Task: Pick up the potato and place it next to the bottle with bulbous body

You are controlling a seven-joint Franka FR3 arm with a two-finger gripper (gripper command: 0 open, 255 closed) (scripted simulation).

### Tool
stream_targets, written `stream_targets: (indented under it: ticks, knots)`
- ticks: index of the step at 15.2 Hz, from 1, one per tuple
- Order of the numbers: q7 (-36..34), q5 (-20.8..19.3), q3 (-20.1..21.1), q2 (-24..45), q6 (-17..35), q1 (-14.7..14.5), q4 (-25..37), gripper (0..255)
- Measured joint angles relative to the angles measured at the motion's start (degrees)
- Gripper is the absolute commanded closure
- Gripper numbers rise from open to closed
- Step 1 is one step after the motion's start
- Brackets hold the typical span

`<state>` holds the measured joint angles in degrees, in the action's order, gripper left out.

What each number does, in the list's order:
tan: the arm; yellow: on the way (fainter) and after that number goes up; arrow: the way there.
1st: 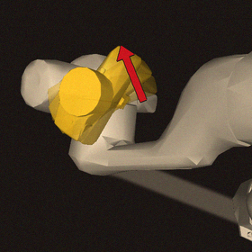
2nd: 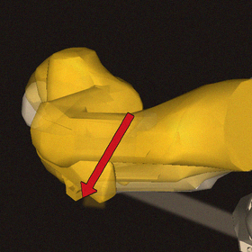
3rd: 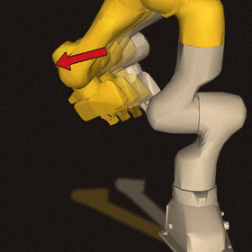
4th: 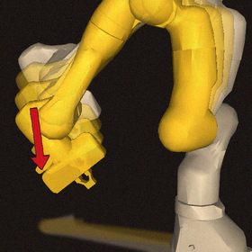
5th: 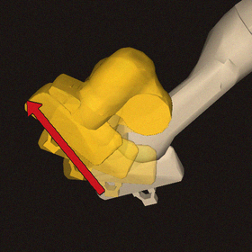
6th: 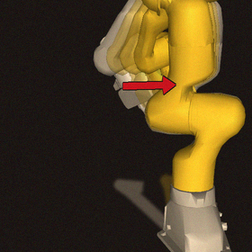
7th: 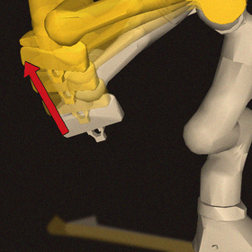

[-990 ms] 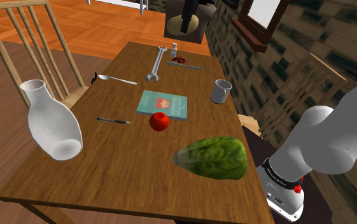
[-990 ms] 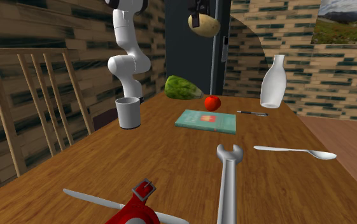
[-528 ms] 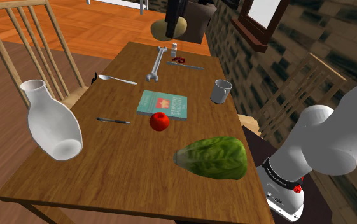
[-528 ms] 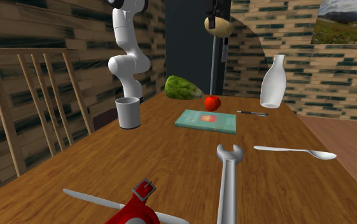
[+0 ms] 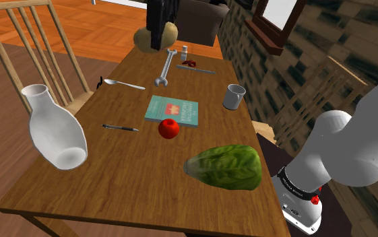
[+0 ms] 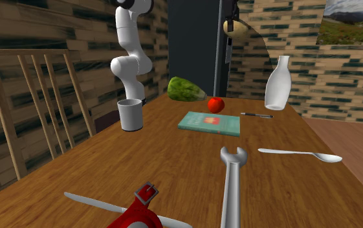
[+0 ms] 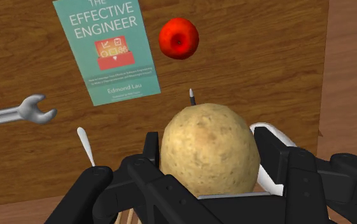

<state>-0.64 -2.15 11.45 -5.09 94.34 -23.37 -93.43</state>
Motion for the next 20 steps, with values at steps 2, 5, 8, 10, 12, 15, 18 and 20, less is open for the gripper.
stream_targets:
  ticks: [2,5,8,10,12,15,18,20]
  knots:
    - [-2.8,-0.5,1.6,1.7,-0.3,-1.2,1.8,255]
    - [-6.9,-1.5,3.8,4.3,-1.0,-3.2,4.8,255]
    - [-9.4,-2.2,5.0,6.0,-0.7,-4.4,5.9,255]
    - [-9.6,-2.1,5.1,5.8,0.7,-4.4,4.3,255]
    - [-9.9,-2.1,5.1,5.5,2.2,-4.5,2.6,255]
    - [-9.9,-1.9,5.0,4.9,4.8,-4.4,-0.6,255]
    - [-9.9,-1.8,5.0,4.4,7.3,-4.3,-3.5,255]
    - [-10.0,-1.8,4.9,4.3,8.7,-4.3,-5.1,255]
